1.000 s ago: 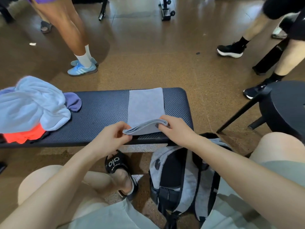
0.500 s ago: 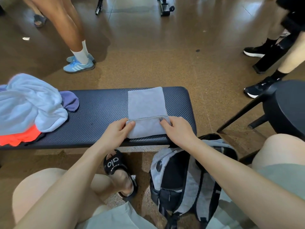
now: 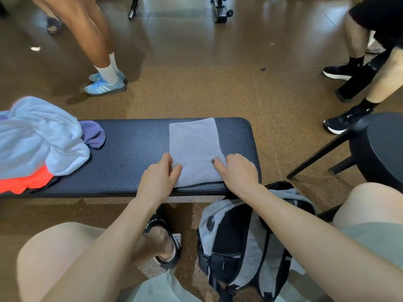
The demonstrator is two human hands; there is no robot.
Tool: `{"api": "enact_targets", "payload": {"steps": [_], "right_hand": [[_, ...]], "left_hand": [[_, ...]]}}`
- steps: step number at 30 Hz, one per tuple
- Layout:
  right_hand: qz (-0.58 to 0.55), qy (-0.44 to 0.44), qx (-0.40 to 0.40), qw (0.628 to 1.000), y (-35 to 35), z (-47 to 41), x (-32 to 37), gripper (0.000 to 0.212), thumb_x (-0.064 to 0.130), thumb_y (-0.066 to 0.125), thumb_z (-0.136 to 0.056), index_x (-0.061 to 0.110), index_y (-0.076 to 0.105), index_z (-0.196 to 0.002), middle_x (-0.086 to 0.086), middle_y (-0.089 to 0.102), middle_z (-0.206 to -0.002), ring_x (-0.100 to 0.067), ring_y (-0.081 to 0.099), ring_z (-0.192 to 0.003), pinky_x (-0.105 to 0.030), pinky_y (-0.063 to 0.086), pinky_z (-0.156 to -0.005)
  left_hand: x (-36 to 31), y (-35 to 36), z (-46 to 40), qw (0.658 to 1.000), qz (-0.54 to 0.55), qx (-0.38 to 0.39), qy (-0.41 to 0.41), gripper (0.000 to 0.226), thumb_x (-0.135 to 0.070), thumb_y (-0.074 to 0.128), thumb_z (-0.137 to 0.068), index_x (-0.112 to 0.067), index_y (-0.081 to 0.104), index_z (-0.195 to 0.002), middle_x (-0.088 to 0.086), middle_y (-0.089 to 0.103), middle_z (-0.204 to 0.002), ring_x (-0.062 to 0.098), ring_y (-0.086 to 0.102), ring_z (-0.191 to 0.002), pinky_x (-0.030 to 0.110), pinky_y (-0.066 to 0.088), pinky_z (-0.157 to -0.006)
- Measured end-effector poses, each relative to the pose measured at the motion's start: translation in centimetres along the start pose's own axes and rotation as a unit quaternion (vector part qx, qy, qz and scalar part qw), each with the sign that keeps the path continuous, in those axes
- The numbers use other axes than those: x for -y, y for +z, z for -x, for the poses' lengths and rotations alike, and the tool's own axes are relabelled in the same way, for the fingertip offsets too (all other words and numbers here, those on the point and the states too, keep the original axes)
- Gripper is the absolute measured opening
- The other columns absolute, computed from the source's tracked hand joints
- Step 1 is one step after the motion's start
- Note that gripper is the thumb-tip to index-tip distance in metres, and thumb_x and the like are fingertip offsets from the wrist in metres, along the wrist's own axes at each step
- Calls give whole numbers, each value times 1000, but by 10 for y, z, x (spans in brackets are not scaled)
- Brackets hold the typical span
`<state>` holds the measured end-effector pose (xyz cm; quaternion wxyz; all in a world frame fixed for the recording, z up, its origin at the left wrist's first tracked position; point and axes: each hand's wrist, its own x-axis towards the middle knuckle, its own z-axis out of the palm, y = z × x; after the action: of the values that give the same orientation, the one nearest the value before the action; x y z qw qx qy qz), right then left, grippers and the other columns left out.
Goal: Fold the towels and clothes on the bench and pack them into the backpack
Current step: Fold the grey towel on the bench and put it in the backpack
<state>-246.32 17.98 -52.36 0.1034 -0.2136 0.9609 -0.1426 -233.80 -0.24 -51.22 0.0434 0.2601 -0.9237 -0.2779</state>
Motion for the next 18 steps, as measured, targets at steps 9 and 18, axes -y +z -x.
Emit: {"api": "enact_targets", "payload": {"steps": [9,18], "right_hand": [[27,-113,-138,984,-1,-3,-8,29,35,59,-99,9,47,-100,-8,48,-92,-25,47,-61,-33,30,-49],[124,-413,-126,893,-17,13,-14,27,36,49,-95,13,62,-96,-2,56,-98,-24,51,-94,-39,41,-90]], "left_hand": [[1,7,-9,967,-198,-52,152,18,-22,62,-93,-16,48,-104,8,43,-98,32,47,-66,37,42,-50],[9,7,-25,933,-238,-45,266,10,-11,70,-86,-16,61,-87,2,57,-83,27,53,-71,39,42,-59]]}}
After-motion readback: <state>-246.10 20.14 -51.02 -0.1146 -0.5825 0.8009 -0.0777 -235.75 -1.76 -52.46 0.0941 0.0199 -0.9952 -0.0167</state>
